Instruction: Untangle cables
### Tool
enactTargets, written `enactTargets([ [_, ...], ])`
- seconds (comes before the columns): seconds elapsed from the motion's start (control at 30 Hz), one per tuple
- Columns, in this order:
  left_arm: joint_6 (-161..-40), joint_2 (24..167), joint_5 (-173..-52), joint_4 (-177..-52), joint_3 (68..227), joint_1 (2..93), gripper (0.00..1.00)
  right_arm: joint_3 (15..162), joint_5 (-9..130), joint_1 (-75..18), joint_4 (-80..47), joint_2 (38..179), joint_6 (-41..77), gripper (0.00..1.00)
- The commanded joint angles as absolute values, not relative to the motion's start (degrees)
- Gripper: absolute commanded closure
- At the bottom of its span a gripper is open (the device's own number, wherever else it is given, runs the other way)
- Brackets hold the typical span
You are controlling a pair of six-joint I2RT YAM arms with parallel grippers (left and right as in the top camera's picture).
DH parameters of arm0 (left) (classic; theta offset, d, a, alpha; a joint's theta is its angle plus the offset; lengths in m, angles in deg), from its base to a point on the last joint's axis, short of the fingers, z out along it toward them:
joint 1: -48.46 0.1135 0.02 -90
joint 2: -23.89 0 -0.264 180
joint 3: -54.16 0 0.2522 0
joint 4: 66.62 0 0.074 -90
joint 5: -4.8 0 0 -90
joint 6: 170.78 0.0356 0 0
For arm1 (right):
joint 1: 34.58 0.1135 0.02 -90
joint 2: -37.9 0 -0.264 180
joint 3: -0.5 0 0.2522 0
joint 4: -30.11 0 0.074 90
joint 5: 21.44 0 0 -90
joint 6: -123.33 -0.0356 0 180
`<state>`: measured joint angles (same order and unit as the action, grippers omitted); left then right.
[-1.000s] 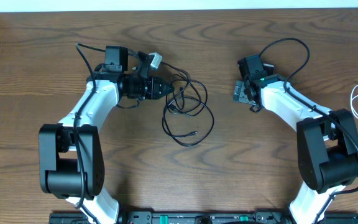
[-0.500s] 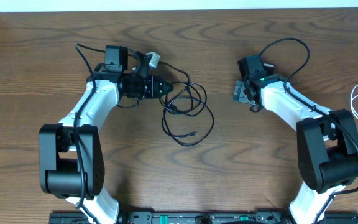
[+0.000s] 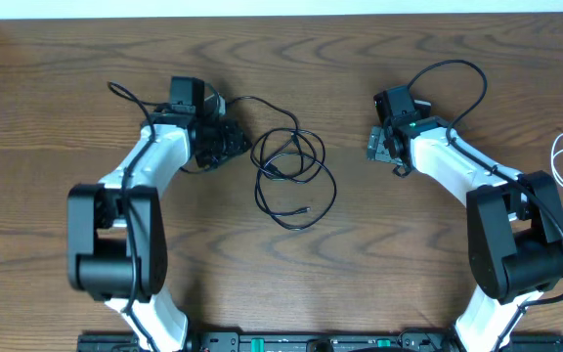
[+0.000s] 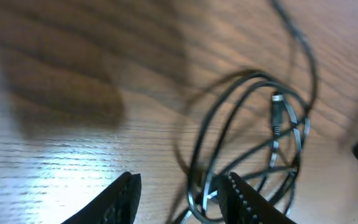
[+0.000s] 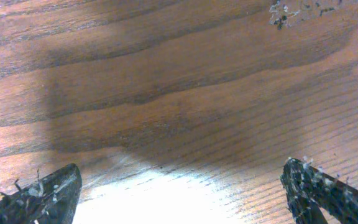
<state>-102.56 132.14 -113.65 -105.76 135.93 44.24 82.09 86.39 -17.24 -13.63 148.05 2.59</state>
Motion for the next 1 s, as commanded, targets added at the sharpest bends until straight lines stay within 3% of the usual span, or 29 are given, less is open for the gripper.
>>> enactTargets([
  [0.0,-106.1,134.9,-116.4,-105.0,135.6,44.0,0.55,82.8,87.5,-16.7,-13.6,148.5,3.2,0.01],
  [0.2,-106.0,135.2,-120.0,-103.8,135.6,44.0,0.57,82.8,87.5,-16.7,-13.6,148.5,3.2,0.01],
  [0.33,-106.0,135.4,-120.2,-103.8,135.6,43.8,0.68,82.8,87.5,-16.7,-13.6,148.5,3.2,0.01],
  [0.97,-107.7,137.1,-120.8,-103.8,135.6,41.7,0.7,82.8,87.5,-16.7,-13.6,148.5,3.2,0.01],
])
